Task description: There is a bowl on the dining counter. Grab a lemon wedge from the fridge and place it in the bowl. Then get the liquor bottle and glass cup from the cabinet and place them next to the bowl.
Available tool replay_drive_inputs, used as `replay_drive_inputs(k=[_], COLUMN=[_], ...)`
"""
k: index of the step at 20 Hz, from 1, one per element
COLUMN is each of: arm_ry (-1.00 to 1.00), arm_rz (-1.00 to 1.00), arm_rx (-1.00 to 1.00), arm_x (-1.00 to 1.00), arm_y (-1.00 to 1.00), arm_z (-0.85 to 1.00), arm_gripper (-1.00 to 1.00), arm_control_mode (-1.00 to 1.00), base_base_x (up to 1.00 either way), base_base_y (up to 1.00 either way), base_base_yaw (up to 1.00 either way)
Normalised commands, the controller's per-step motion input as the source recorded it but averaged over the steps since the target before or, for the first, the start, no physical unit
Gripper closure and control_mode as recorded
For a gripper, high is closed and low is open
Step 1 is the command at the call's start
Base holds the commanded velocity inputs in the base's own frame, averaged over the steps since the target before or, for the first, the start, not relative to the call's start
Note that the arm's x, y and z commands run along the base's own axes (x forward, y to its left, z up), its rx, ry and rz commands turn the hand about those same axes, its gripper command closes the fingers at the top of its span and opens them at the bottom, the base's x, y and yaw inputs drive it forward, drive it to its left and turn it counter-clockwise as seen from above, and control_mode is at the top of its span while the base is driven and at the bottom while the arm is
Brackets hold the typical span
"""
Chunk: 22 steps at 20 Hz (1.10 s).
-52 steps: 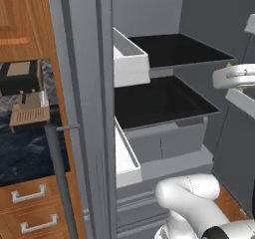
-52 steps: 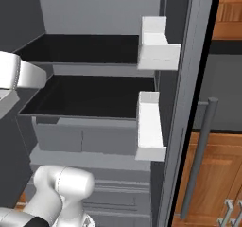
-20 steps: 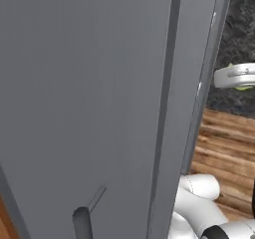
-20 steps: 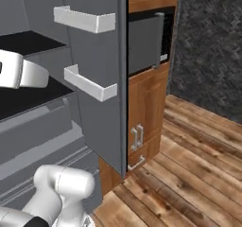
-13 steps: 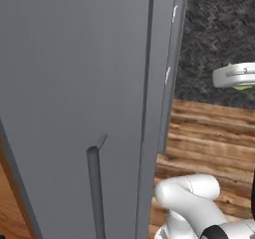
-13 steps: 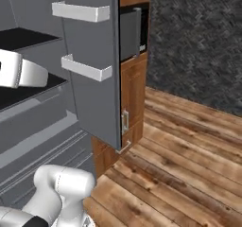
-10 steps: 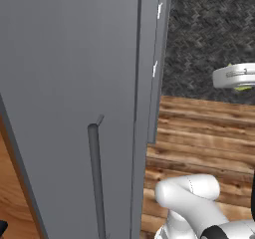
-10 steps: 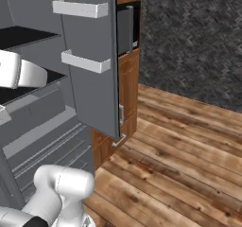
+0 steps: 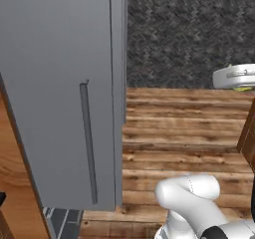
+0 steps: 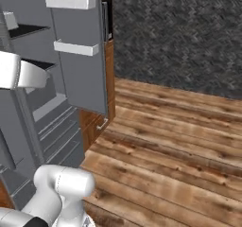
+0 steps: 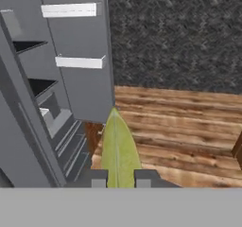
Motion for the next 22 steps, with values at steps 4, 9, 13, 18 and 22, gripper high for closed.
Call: replay_drive_inputs(k=[4,9,13,18,22], arm_ry=[0.00,0.00,0.00,0.00,0.00], arm_rz=[0.00,0.00,0.00,0.00,0.00], arm_rx=[0.00,0.00,0.00,0.00,0.00], arm_x=[0.00,0.00,0.00,0.00,0.00], arm_y=[0.00,0.00,0.00,0.00,0.00], arm_z=[0.00,0.00,0.00,0.00,0.00], arm_gripper=[1.00,1.00,1.00,1.00,1.00], arm_control_mode=[1.00,1.00,1.00,1.00,1.00], base_base_x=[-0.83,-0.87,-0.86,-0.85,-0.86], base_base_y=[-0.10,-0.09,-0.16,-0.26,-0.38], base_base_yaw=[-0.35,-0.34,-0.32,-0.30,-0.28])
